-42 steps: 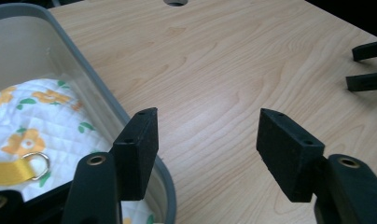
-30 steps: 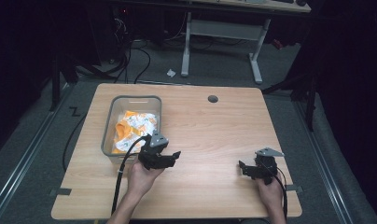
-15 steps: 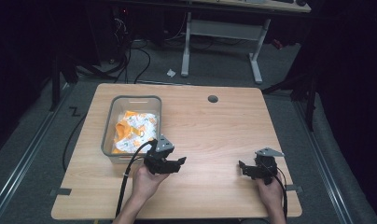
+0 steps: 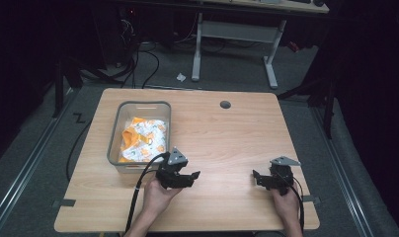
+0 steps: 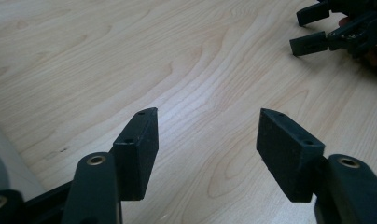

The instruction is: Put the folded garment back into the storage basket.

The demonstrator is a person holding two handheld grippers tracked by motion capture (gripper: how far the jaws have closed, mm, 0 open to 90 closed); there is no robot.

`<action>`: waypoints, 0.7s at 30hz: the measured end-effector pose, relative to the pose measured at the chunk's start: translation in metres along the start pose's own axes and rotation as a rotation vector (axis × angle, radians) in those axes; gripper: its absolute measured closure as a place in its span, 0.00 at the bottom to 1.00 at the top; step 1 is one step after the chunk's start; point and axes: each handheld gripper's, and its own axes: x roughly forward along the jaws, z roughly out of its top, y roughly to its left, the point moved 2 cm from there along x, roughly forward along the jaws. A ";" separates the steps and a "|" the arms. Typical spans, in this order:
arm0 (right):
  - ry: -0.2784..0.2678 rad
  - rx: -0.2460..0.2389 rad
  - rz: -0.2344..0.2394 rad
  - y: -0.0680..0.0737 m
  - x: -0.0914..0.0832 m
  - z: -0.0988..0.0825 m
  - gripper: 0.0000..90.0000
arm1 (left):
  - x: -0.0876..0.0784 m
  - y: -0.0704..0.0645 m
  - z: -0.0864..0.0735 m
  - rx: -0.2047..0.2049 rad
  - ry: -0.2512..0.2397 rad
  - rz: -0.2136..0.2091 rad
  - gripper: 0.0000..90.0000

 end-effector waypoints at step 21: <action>0.000 0.000 0.000 0.000 0.000 0.000 0.16 | 0.015 -0.004 -0.014 -0.010 0.024 0.006 0.43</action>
